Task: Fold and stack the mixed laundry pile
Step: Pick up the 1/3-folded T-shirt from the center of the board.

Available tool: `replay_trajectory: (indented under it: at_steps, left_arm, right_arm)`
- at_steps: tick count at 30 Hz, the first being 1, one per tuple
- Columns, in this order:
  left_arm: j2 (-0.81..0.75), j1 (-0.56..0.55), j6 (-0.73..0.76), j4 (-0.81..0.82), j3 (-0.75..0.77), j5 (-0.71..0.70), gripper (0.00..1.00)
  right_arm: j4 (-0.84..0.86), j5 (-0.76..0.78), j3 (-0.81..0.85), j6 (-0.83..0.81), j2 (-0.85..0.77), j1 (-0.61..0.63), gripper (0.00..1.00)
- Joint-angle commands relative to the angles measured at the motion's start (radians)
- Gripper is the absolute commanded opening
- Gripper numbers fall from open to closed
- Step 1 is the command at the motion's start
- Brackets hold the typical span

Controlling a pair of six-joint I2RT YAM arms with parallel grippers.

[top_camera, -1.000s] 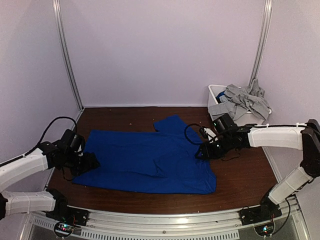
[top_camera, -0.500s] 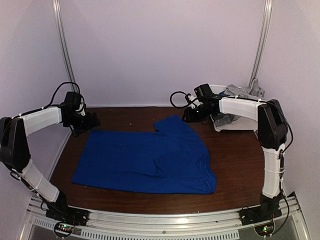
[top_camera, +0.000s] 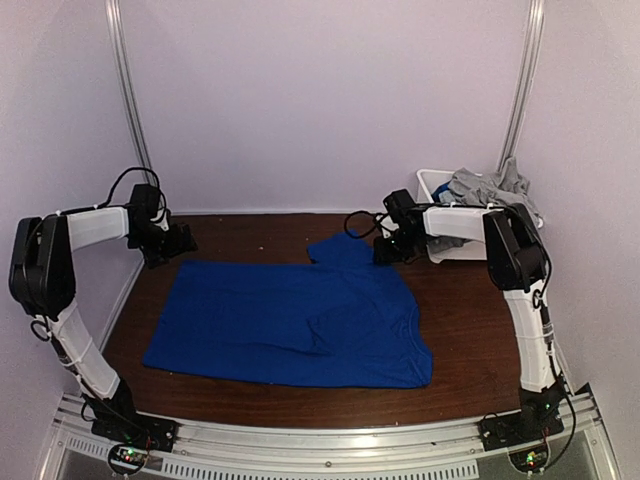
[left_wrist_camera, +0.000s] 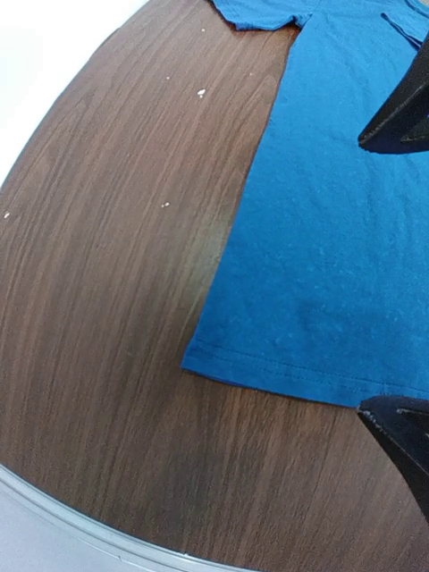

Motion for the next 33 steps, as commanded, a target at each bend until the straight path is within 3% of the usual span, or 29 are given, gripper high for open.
replay_trajectory:
  at_steps: [1, 11, 18, 28, 33]
  left_arm:
    - [0.021, 0.0, 0.022, 0.016, 0.032, 0.0, 0.96]
    - [0.094, 0.007, 0.019, -0.021, 0.085, -0.061, 0.96]
    - [0.132, 0.076, 0.046, -0.043, 0.128, -0.027, 0.91]
    - [0.236, 0.089, 0.342, -0.151, 0.285, -0.073, 0.89]
    - [0.311, 0.089, 0.509, -0.165, 0.345, 0.06, 0.8]
  right_arm:
    - [-0.016, 0.039, 0.083, -0.034, 0.053, -0.006, 0.38]
    - [-0.056, 0.026, 0.185, -0.051, 0.127, -0.006, 0.37]
    - [-0.06, 0.024, 0.195, -0.071, 0.133, -0.006, 0.01]
    - [-0.051, 0.074, 0.237, -0.051, 0.134, -0.054, 0.0]
    - [-0.056, 0.058, 0.268, -0.049, 0.147, -0.056, 0.0]
